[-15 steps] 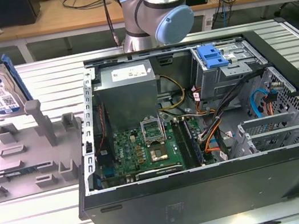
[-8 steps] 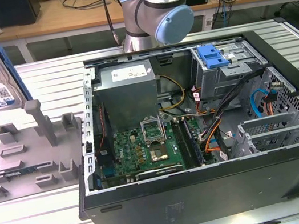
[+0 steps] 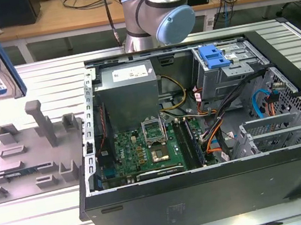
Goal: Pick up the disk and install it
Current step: 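Pick up the disk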
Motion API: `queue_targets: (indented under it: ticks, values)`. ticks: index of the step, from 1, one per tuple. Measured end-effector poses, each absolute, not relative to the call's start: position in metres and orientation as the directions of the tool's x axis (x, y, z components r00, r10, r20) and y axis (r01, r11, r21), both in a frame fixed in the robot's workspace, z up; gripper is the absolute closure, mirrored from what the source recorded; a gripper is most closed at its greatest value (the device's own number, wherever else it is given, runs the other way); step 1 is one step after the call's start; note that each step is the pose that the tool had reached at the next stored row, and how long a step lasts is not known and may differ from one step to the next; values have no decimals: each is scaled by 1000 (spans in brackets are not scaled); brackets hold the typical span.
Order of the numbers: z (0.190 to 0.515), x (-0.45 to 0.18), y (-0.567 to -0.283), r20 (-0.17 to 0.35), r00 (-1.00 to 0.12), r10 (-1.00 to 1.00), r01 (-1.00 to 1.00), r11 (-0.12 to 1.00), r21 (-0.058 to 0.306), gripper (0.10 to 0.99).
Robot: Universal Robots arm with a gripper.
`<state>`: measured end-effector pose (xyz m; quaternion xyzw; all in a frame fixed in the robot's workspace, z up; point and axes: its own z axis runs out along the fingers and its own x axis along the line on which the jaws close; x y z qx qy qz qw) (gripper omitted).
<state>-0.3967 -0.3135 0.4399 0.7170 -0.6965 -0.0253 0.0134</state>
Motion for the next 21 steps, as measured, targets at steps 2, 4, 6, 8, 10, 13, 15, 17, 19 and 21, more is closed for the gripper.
queue_targets:
  ticks: [2, 4, 6, 8, 10, 13, 15, 17, 19, 21]
  values:
    - [451, -396, -314, -18, 29, -999, -998, -30, 55, 718]
    - [464, -395, -314, -18, 29, -999, -998, -30, 55, 718]
    - [473, -394, -314, -18, 29, -999, -998, -30, 54, 718]
    - [481, -393, -314, -18, 29, -999, -998, -30, 55, 718]
    - [483, -393, -314, -18, 29, -999, -998, -29, 54, 718]
    - [484, -393, -314, -18, 29, -999, -998, -29, 54, 718]
    - [484, -393, -314, -18, 29, -999, -998, -29, 55, 718]
    - [484, -393, -314, -18, 29, -999, -998, -29, 55, 718]
    - [484, -393, -314, -18, 29, -999, -998, -29, 55, 718]
    - [484, -393, -314, -18, 29, -999, -998, -30, 55, 718]
